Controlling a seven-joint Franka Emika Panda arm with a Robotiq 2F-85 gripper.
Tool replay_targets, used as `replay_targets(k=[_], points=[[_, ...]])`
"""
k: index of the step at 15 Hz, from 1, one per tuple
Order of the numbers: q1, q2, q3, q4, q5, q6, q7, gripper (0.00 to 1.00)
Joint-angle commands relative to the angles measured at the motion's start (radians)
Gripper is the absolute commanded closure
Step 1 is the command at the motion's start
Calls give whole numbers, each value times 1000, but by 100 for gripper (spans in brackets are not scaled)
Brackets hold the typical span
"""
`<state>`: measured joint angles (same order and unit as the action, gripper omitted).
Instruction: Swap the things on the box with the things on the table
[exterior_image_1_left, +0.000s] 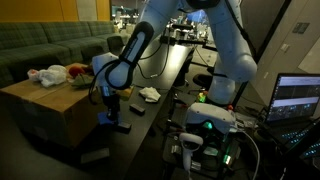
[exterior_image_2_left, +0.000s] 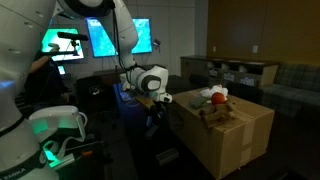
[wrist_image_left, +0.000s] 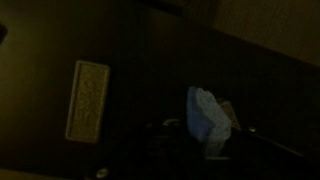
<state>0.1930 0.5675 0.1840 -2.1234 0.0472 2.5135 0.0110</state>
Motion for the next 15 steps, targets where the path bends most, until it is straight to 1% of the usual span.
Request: replay_targets(k=[1, 4, 7, 11, 15], points=[[23, -95, -34, 15, -29, -44, 49, 97], [19, -118, -53, 69, -36, -43, 62, 97], [19, -95, -81, 165, -67, -41, 70, 97], [18, -13, -111, 341, -121, -53, 66, 97], [0, 108, -104, 547, -114, -106, 17, 97]])
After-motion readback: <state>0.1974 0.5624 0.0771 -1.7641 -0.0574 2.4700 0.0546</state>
